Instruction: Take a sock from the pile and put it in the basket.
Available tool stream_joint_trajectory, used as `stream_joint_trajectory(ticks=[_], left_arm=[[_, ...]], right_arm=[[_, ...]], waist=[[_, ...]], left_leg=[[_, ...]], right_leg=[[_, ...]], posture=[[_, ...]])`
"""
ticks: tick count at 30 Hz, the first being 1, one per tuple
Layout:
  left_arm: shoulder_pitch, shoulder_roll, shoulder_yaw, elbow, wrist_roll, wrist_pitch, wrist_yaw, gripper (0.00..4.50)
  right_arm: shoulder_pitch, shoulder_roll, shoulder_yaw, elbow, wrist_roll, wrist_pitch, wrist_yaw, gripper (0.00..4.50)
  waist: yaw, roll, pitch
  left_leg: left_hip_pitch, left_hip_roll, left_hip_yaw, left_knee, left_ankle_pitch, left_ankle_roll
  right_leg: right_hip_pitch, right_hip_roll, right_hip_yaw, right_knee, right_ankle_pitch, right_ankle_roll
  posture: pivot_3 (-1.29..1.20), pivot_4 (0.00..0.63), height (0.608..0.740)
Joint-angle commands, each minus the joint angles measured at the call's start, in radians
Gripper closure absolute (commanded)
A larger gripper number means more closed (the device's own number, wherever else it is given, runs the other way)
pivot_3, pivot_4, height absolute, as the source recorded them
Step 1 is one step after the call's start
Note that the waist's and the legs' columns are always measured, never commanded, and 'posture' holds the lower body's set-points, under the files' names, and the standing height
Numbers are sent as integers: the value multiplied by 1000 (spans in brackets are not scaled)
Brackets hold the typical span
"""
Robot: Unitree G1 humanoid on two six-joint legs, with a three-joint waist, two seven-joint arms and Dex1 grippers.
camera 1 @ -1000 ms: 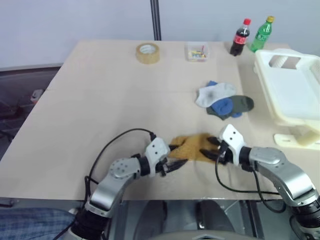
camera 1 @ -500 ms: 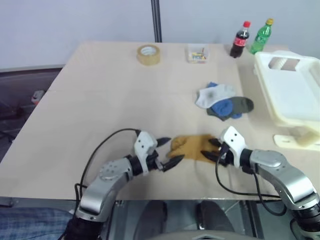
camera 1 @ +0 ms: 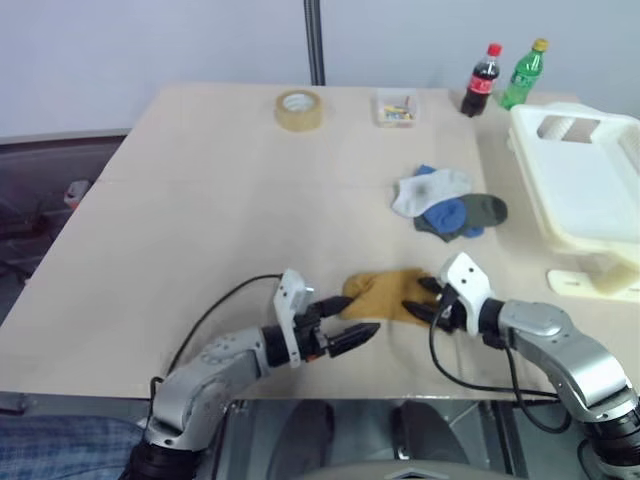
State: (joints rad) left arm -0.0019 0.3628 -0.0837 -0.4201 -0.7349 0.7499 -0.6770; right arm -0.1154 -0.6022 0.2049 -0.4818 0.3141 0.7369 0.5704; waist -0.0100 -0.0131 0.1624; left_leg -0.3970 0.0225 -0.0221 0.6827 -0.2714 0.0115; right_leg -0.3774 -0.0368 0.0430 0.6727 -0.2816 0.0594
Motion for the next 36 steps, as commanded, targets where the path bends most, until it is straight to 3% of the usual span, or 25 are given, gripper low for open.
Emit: stream_joint_trajectory(ticks=[1,8,11,18,30,33,36], left_arm=[[-32,-66,50,-24,-98,-14,18,50],[-67,-205,189,-51,-268,-84,102,50],[-49,-175,190,-55,-267,-68,117,50],[30,5,114,-22,-121,-36,89,50],[-151,32,49,161,-65,114,116,50],[-186,49,35,191,-107,214,85,50],[-235,8,88,263,-281,405,73,50]], right_arm=[[28,-6,10,20,-15,37,-4,1688],[41,-5,3,11,-14,40,-14,1688],[41,-3,7,10,-13,41,-17,1688],[36,1,13,17,-13,37,-9,1688],[28,2,25,23,-29,24,-3,1688],[35,5,25,22,-34,17,-8,1688],[42,16,29,19,-43,12,-22,1688]], waist=[[-1,0,0],[0,0,0],[0,0,0],[0,0,0],[-3,-1,0],[-3,-1,-1],[-2,-1,-1]], left_leg=[[0,0,0,0,0,0],[-1,0,0,0,0,0],[-1,-1,0,0,0,0],[-1,-1,0,-1,0,0],[0,-1,-1,-1,0,0],[0,-1,-1,-2,0,0],[0,-1,-1,-2,0,0]], right_leg=[[0,0,0,0,0,0],[0,0,0,-1,0,0],[0,0,0,-1,0,0],[0,0,0,-1,0,0],[0,1,-1,-2,0,0],[0,1,-1,-2,0,0],[0,1,-1,-3,0,0]], posture=[[0,150,740],[0,150,740],[0,150,740],[0,150,740],[0,150,740],[0,150,740],[0,150,740]])
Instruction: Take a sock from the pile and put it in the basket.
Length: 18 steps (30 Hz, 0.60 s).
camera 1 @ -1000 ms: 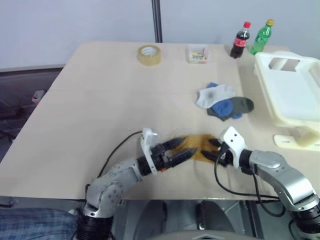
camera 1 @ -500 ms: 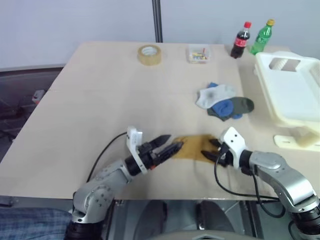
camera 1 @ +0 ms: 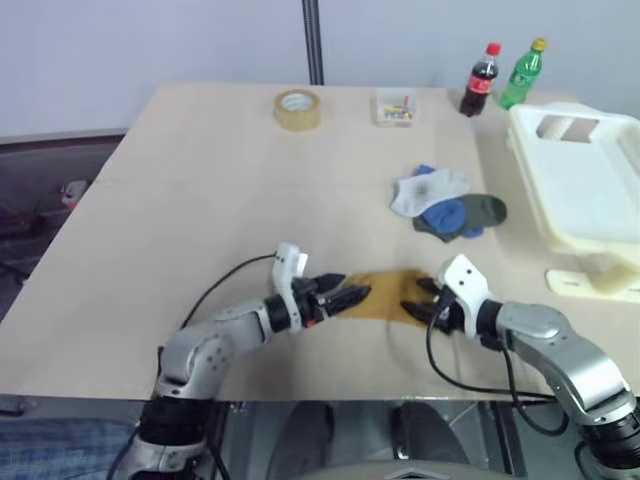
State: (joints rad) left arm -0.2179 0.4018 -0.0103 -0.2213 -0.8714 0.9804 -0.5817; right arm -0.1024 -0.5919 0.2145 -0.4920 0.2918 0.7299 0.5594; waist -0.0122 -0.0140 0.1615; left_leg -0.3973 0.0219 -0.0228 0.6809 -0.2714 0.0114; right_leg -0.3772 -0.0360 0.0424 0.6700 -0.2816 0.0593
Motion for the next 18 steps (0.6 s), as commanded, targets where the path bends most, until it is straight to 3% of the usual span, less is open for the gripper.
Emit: stream_joint_trajectory(ticks=[1,7,14,18], left_arm=[[-35,-42,35,87,-198,227,-30,50],[-124,-51,140,216,-419,440,-43,50],[-153,-118,235,259,-497,406,29,50],[-109,-126,219,212,-538,441,52,50]], right_arm=[[30,10,19,28,-23,19,-15,1688],[29,26,18,22,-34,23,-24,1688],[37,34,14,21,-41,20,-36,1688],[44,40,16,19,-46,21,-40,1688]], waist=[[0,-1,0],[-3,-1,0],[-1,-1,0],[-3,-1,0]], left_leg=[[0,0,0,0,0,0],[0,0,-1,0,0,0],[0,0,-1,0,0,0],[0,0,-1,0,0,0]], right_leg=[[0,0,0,0,0,0],[0,1,-1,0,0,0],[0,0,0,0,0,0],[0,0,0,0,0,0]], posture=[[0,150,740],[0,150,740],[0,150,740],[0,150,740]])
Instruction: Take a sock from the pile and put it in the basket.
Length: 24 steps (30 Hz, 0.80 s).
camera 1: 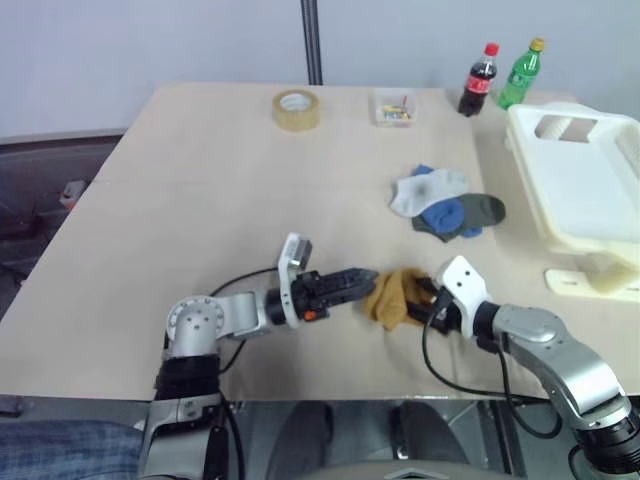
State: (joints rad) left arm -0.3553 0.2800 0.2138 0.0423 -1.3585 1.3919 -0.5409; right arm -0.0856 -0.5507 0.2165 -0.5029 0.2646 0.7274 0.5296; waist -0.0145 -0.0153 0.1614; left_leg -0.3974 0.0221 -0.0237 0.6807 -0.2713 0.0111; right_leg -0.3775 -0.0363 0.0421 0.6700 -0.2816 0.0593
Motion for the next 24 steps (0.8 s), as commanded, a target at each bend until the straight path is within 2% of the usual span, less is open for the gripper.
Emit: stream_joint_trajectory(ticks=[1,5,13,22,24], left_arm=[[43,-2,-22,-66,-46,35,14,50],[71,2,-56,-97,15,-7,20,50],[69,22,-157,-138,328,-273,14,50],[61,-57,-235,-108,515,-484,-16,50],[52,-46,-245,-109,482,-403,-36,50]], right_arm=[[26,-1,15,29,-20,24,-9,1688],[20,1,15,33,-22,26,-6,1688],[14,12,22,43,-27,21,-4,1688],[13,20,22,43,-36,22,-1,1688],[13,20,20,41,-35,24,0,1688]], waist=[[0,0,0],[1,0,0],[1,0,0],[3,1,-3],[3,1,-3]], left_leg=[[0,0,0,0,0,0],[0,0,0,-1,0,0],[0,0,0,-2,0,0],[1,0,1,-3,0,0],[1,0,0,-3,0,0]], right_leg=[[0,0,0,0,0,0],[0,-1,0,-1,0,0],[0,-1,1,-2,-1,-2],[1,-2,1,-6,-1,-2],[1,-2,1,-6,-1,-2]], posture=[[0,150,740],[0,150,740],[0,150,740],[0,150,740],[0,150,740]])
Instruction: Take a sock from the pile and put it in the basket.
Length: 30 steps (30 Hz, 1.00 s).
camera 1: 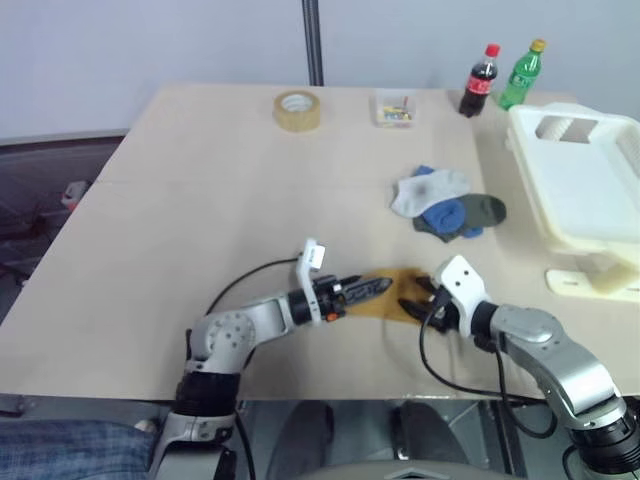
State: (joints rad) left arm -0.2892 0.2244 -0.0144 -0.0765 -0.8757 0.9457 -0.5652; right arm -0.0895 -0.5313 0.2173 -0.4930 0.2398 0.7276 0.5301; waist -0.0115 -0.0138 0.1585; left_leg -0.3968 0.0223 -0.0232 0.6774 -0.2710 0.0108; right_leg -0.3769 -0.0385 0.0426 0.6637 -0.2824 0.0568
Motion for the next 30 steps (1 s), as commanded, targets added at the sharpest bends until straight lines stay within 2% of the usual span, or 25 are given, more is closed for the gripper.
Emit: stream_joint_trajectory(ticks=[1,3,5,7,11,15,20,30], left_arm=[[-12,14,-10,-9,-65,113,-31,50],[-13,0,52,-44,-258,226,-74,50],[-18,-2,96,-50,-343,259,-97,50],[-15,19,92,-61,-340,264,-112,50],[2,42,50,-46,-244,230,-81,50],[5,36,35,-44,-227,237,-76,50],[2,52,-16,-35,-135,204,-79,50],[12,61,26,-92,-274,275,-191,50]], right_arm=[[18,0,18,29,-10,25,-1,1688],[19,-2,18,25,-10,26,0,1688],[19,-3,15,28,-12,25,0,1688],[20,-4,12,26,-13,27,-1,1688],[26,-6,16,21,-14,28,1,1688],[29,-6,19,18,-16,28,1,1688],[27,-2,18,16,-14,32,-1,1688],[31,2,13,9,-12,41,-8,1688]], waist=[[-1,0,0],[-3,0,0],[-4,-1,1],[-5,-1,1],[-3,-1,0],[-3,-1,1],[-3,-1,1],[-3,-1,1]], left_leg=[[0,0,0,0,0,0],[0,0,0,0,0,0],[-2,0,0,-1,0,0],[-2,0,0,-2,0,0],[0,-1,0,-4,0,0],[-1,-1,0,-4,0,0],[0,-1,0,-5,0,0],[-1,0,0,-6,0,0]], right_leg=[[0,0,0,0,0,0],[0,1,0,0,1,2],[-1,1,0,-1,1,2],[-1,1,0,-1,1,2],[-1,2,0,-1,1,2],[-1,1,0,-2,1,2],[-1,1,0,-2,1,2],[-1,1,0,-3,1,2]], posture=[[0,150,740],[0,150,740],[0,150,740],[0,150,740],[0,150,740],[0,150,740],[0,150,740],[0,150,740]])
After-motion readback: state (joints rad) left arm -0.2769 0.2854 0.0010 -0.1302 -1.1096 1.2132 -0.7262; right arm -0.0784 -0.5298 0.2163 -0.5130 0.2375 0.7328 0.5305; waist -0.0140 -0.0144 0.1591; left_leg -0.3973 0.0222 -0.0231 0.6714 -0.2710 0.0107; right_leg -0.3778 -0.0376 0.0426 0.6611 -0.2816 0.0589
